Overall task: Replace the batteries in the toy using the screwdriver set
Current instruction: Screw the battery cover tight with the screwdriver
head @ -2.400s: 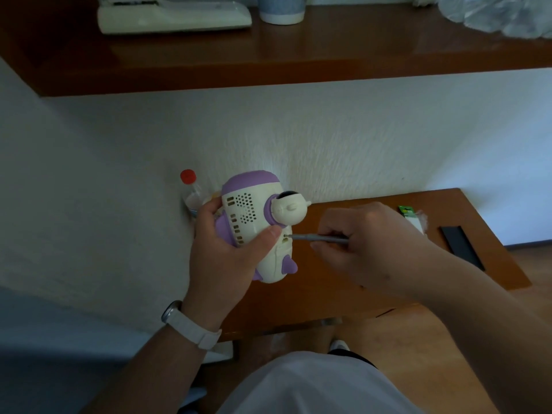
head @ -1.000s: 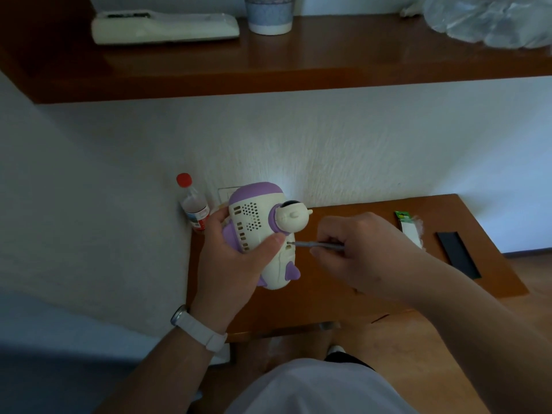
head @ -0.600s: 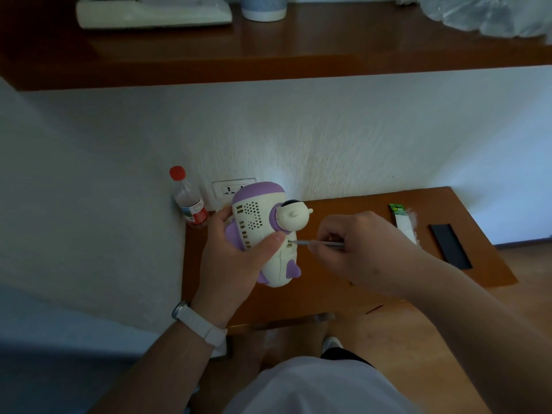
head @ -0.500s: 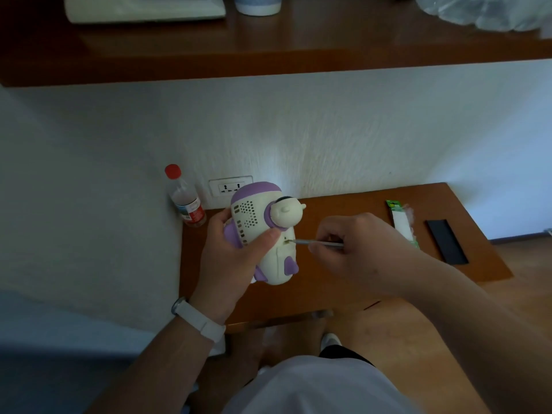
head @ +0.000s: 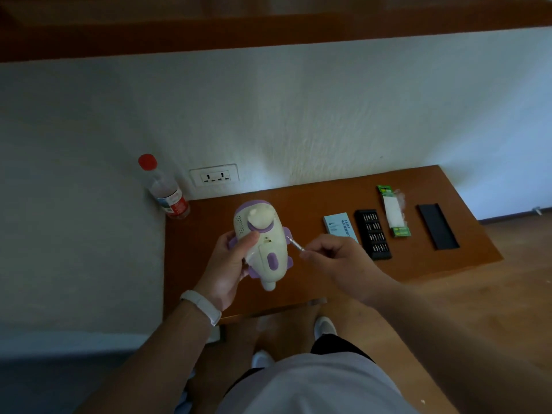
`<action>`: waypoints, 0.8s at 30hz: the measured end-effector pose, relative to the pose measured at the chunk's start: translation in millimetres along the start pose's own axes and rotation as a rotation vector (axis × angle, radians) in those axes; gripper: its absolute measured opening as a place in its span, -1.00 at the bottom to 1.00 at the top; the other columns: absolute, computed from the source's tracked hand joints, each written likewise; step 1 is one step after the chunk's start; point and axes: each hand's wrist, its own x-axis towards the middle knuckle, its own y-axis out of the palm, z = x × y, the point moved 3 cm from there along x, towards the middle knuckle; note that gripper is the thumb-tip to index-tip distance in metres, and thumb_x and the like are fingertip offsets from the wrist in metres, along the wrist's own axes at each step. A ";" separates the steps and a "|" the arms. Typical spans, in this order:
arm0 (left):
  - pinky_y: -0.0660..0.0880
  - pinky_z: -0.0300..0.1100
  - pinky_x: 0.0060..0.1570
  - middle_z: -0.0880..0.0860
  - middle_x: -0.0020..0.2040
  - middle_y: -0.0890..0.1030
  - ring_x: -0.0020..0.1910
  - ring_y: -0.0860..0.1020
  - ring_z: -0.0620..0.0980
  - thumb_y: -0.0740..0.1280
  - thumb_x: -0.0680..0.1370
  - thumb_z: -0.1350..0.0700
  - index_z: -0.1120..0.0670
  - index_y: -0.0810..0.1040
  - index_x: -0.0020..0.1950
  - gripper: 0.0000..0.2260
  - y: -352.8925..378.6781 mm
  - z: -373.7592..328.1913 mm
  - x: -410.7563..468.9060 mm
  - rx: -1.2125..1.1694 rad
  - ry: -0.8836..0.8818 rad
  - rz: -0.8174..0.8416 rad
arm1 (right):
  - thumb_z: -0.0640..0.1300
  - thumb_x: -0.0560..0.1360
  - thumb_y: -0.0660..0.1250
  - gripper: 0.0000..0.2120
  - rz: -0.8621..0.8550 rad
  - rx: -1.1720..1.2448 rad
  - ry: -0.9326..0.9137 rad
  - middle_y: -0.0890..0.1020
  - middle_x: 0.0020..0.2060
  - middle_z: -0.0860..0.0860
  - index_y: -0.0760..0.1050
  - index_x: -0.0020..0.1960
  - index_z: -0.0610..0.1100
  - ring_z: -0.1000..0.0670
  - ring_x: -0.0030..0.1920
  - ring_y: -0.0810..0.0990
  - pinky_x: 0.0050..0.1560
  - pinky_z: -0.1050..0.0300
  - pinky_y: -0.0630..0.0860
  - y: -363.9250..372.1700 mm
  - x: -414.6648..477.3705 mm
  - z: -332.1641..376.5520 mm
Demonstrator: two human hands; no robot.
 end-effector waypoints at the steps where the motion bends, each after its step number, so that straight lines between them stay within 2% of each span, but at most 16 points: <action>1: 0.60 -0.04 -0.08 0.14 0.25 0.62 0.18 0.63 0.16 0.53 0.38 -0.11 0.04 0.39 0.42 -0.32 -1.3 7.0 6.3 -0.010 -0.019 -0.001 | -0.10 0.55 0.37 -0.89 -0.004 0.022 0.036 0.56 -0.30 -0.06 0.61 -0.15 -0.01 0.05 -0.30 0.46 -0.25 0.16 0.41 2.5 3.5 -6.0; 3: 0.59 -0.03 -0.05 0.14 0.27 0.61 0.19 0.62 0.17 0.54 0.35 -0.11 0.04 0.38 0.44 -0.28 -2.5 20.1 18.0 -0.018 -0.046 -0.013 | -0.09 0.57 0.34 -0.87 -0.012 0.054 0.083 0.51 -0.37 -0.03 0.56 -0.16 -0.06 0.03 -0.35 0.44 -0.31 0.15 0.42 7.7 11.1 -17.6; 7: 0.61 0.04 0.02 0.10 0.24 0.63 0.17 0.63 0.15 0.52 0.42 -0.03 0.01 0.36 0.42 -0.37 -3.5 42.7 38.8 -0.015 -0.086 -0.035 | -0.08 0.59 0.30 -0.82 -0.017 0.075 0.138 0.48 -0.42 0.00 0.51 -0.15 -0.13 0.05 -0.42 0.41 -0.40 0.21 0.40 16.1 27.8 -39.6; 9: 0.60 0.06 0.07 0.08 0.24 0.63 0.17 0.63 0.13 0.53 0.41 -0.01 0.00 0.36 0.43 -0.35 -4.5 51.6 47.9 -0.017 -0.104 -0.040 | -0.07 0.60 0.29 -0.80 -0.034 0.087 0.184 0.46 -0.44 0.05 0.51 -0.16 -0.12 0.08 -0.42 0.39 -0.41 0.23 0.37 18.4 37.2 -50.4; 14: 0.60 -0.03 -0.01 0.06 0.24 0.63 0.15 0.64 0.07 0.48 0.38 0.02 -0.03 0.36 0.44 -0.35 -4.7 66.3 66.8 -0.006 -0.092 -0.031 | -0.02 0.60 0.27 -0.79 -0.034 0.107 0.289 0.48 -0.37 0.04 0.52 -0.13 -0.12 0.14 -0.40 0.40 -0.39 0.27 0.37 22.8 58.6 -74.3; 19: 0.60 0.07 0.08 0.11 0.31 0.60 0.26 0.59 0.16 0.55 0.37 -0.03 0.01 0.35 0.48 -0.27 -1.3 71.9 87.3 -0.034 -0.097 0.019 | 0.01 0.60 0.28 -0.80 -0.003 0.148 0.303 0.51 -0.35 0.10 0.52 -0.09 -0.10 0.24 -0.42 0.43 -0.39 0.35 0.39 24.1 71.2 -87.0; 22: 0.52 0.26 0.22 0.15 0.32 0.58 0.29 0.56 0.21 0.62 0.27 -0.14 0.03 0.36 0.48 -0.14 0.7 72.0 94.5 -0.027 -0.100 0.031 | 0.00 0.60 0.28 -0.79 -0.012 0.161 0.306 0.53 -0.31 0.05 0.52 -0.08 -0.12 0.21 -0.40 0.43 -0.38 0.32 0.40 24.9 77.3 -91.8; 24: 0.48 0.33 0.24 0.15 0.32 0.58 0.29 0.55 0.22 0.62 0.26 -0.17 0.03 0.36 0.47 -0.13 0.4 71.7 97.1 -0.022 -0.099 0.029 | 0.00 0.60 0.28 -0.80 -0.008 0.164 0.307 0.52 -0.32 0.05 0.51 -0.09 -0.11 0.22 -0.41 0.43 -0.35 0.29 0.41 25.4 80.6 -93.8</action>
